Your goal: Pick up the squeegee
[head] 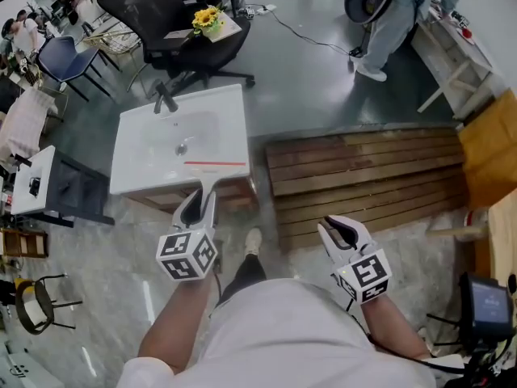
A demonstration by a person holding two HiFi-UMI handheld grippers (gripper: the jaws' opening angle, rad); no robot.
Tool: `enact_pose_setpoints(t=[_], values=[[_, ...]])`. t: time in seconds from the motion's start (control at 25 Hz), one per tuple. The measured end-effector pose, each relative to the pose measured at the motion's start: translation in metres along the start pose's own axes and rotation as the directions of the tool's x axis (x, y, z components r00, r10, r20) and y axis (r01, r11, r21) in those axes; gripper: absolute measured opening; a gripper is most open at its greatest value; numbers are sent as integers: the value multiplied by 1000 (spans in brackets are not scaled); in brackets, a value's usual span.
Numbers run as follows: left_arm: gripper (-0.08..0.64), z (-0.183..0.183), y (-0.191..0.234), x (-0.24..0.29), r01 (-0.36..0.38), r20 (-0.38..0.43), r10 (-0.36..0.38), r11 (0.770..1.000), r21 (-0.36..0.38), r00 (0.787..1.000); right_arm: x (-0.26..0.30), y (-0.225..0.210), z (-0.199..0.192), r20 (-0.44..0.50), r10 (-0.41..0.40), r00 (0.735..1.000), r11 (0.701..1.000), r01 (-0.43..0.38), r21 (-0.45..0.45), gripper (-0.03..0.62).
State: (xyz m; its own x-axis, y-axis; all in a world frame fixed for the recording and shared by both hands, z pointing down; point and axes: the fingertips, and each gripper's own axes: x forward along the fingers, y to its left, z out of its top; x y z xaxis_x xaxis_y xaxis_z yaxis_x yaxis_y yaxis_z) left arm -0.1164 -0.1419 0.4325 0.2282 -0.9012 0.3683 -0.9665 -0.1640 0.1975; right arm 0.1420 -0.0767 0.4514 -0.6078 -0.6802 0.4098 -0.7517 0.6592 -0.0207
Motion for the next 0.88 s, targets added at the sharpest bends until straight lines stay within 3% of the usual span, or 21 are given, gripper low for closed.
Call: enact_pose_setpoints(t=[0.44, 0.88], values=[[109, -11, -16, -61, -2, 16, 2, 1000, -18, 1000, -10, 21, -2, -3, 40, 999, 997, -40, -60, 31], [109, -15, -13, -69, -2, 25, 2, 1000, -20, 1000, 2, 31, 7, 2, 66, 998, 994, -66, -85, 3]])
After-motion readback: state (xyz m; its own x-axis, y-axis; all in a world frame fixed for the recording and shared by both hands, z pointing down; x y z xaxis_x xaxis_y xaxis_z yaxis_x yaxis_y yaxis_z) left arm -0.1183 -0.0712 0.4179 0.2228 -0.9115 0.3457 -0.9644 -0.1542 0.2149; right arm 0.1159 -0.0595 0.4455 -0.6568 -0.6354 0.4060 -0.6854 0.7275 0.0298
